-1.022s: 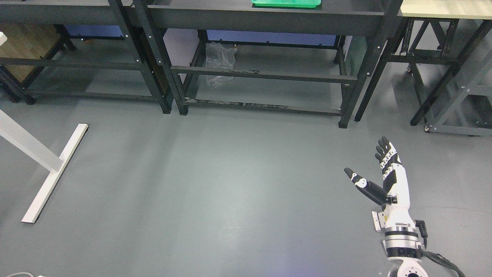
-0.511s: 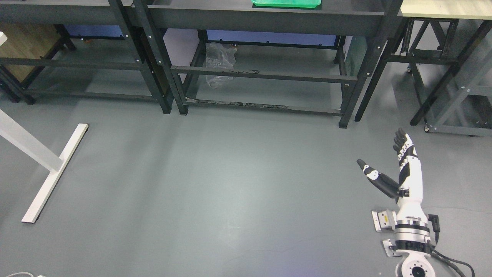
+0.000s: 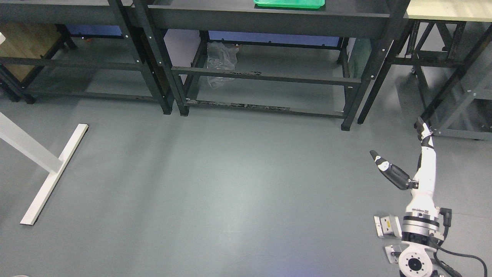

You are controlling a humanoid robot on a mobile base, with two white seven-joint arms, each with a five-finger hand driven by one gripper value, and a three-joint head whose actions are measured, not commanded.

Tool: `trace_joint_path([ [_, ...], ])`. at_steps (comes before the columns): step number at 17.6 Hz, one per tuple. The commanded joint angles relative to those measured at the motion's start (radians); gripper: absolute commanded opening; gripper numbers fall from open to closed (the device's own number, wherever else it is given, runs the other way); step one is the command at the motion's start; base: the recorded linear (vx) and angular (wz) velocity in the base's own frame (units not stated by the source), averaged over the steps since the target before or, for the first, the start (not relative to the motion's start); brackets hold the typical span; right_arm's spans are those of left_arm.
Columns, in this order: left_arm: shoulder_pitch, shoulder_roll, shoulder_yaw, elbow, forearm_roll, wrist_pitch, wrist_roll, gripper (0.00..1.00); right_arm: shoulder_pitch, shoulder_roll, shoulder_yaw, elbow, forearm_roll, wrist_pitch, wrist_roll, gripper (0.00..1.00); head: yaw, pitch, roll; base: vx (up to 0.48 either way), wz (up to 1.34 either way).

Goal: Pick pink block from left shelf to tray
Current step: 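Raise the right hand while driving toward the shelf with the green tray, then reach the right hand over the green tray toward the pink block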

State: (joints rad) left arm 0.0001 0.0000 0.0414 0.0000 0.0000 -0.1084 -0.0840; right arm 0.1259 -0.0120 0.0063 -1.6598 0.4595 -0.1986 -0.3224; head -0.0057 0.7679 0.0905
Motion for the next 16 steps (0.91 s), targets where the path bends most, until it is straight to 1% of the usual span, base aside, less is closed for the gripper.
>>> trace_joint_path([
  [1,-0.025,0.017,0.000,-0.018,-0.002,0.000,0.000,1.00,0.001,-0.016,-0.002,-0.024,0.617,-0.025,-0.027,1.00,0.0000,0.000,0.000,0.115,0.00],
  [3,-0.025,0.017,0.000,-0.018,-0.002,0.000,0.000,1.00,0.004,-0.016,-0.017,-0.029,0.596,-0.071,-0.030,1.00,0.0000,0.000,0.000,0.152,0.01],
  [11,-0.023,0.017,0.000,-0.018,-0.002,0.000,0.000,1.00,0.009,-0.019,-0.003,-0.028,0.591,-0.070,-0.017,0.99,0.0000,0.000,0.000,0.211,0.06],
  [16,-0.023,0.017,0.000,-0.018,-0.002,0.000,0.000,1.00,0.008,-0.017,0.001,-0.028,0.591,-0.067,0.002,0.99,0.0000,0.000,0.000,0.200,0.25],
])
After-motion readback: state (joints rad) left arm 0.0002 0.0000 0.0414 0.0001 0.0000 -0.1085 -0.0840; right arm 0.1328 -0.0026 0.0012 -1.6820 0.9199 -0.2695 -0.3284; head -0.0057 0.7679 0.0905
